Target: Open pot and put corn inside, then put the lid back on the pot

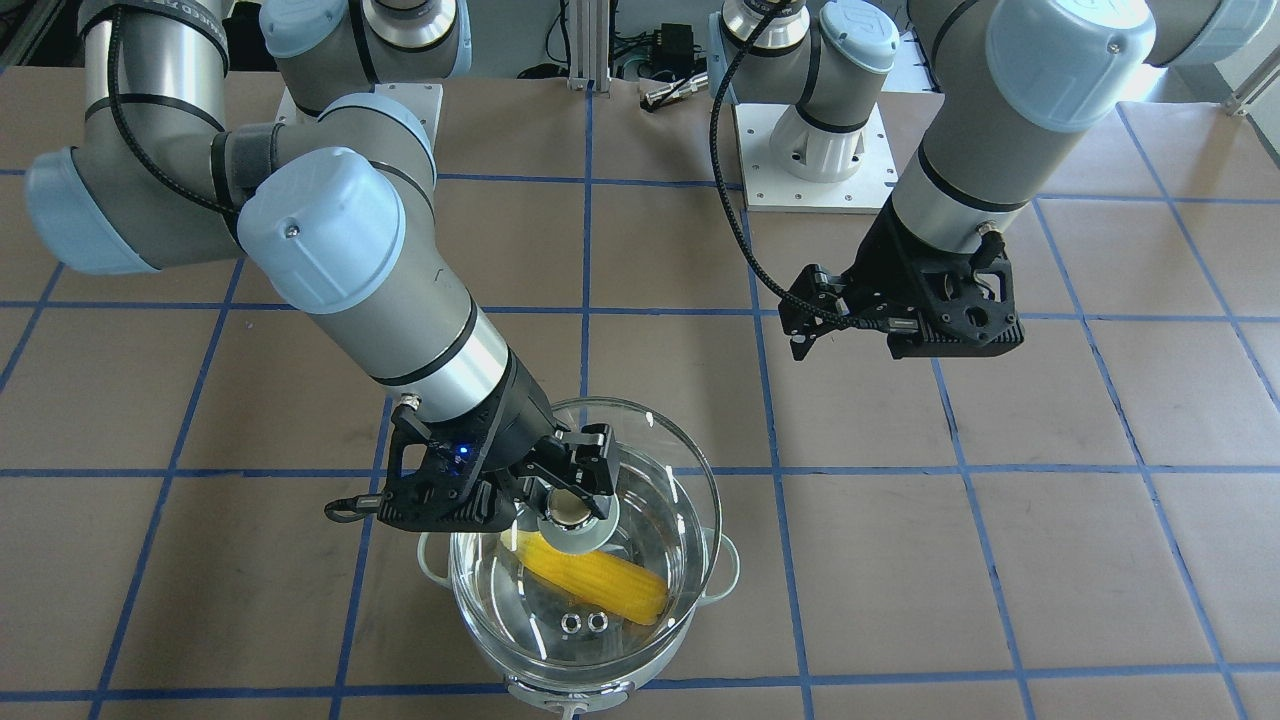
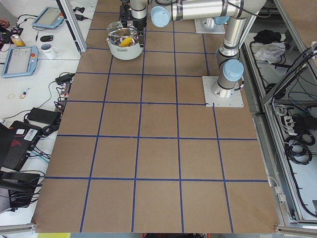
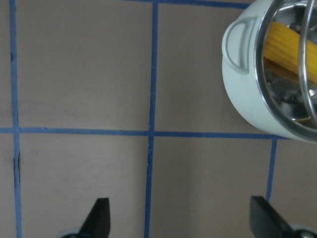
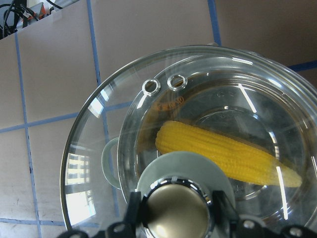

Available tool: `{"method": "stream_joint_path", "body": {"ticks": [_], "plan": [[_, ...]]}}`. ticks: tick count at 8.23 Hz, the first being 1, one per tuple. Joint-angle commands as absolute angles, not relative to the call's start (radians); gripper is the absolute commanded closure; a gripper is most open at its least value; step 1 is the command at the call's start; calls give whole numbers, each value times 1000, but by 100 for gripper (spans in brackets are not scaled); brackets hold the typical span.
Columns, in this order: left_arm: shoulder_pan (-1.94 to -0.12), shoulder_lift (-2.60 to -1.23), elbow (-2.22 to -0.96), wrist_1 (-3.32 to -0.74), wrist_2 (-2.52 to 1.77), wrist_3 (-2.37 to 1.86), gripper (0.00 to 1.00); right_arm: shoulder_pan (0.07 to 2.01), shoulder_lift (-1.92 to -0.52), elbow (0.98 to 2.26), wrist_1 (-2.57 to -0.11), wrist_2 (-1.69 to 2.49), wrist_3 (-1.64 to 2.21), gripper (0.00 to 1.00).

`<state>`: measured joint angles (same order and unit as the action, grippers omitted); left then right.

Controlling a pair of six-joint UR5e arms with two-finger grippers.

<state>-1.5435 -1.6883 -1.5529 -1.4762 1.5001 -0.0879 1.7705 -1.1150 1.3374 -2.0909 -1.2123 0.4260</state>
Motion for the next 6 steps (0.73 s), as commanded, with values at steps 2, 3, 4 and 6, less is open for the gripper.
{"method": "stream_joint_path", "body": {"ticks": [2,3,4,6], "plan": [[-1525,-1690,-1551,-1511,1511,-109,0,1782,-1095,1359,-2106,-1213,426,81],[-1525,-1693,-1552,-1511,1496,-120,0,1784,-1095,1376,-2106,-1213,417,81],[-1526,-1692,-1552,-1500,1499,-106,0,1783,-1094,1382,-2106,-1221,416,82],[-1535,-1671,-1548,-1500,1508,-81,0,1782,-1092,1379,-2108,-1229,414,82]]}}
